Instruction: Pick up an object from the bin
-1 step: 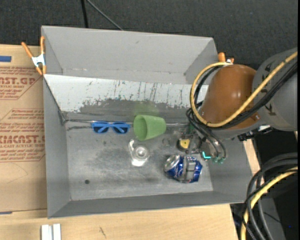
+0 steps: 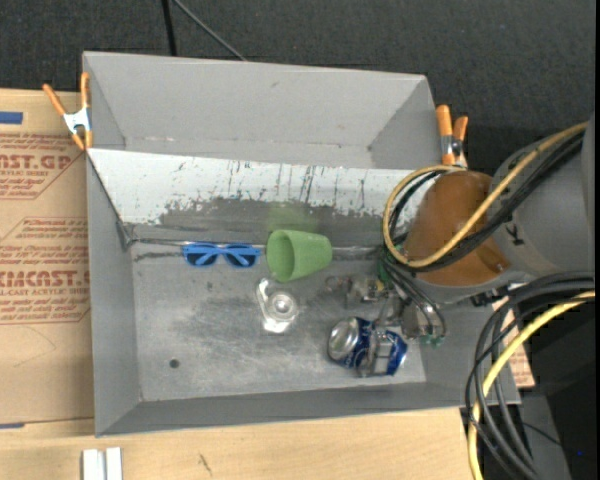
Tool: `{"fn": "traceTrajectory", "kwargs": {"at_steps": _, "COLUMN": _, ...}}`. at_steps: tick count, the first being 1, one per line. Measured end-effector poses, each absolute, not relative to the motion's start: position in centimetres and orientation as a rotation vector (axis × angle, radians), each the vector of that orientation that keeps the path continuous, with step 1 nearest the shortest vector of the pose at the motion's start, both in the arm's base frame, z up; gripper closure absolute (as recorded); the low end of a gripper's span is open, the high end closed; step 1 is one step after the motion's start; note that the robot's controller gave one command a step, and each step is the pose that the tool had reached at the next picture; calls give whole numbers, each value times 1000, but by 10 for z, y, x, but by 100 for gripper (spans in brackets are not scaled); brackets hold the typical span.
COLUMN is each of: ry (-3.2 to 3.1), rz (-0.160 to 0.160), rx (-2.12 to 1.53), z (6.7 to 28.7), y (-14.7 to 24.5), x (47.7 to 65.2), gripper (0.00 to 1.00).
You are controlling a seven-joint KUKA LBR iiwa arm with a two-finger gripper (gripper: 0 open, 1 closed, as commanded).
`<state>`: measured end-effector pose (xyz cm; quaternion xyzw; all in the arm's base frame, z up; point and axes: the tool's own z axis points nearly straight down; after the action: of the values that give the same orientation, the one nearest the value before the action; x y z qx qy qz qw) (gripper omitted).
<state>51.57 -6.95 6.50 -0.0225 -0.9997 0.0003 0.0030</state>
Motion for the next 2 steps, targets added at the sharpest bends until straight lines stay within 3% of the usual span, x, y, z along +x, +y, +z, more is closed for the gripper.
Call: {"fn": "traceTrajectory", "kwargs": {"at_steps": 2, "ry": -3135, "rz": 0, "rx": -70, "z": 64, "y": -68, "x": 516, "gripper": 0}}
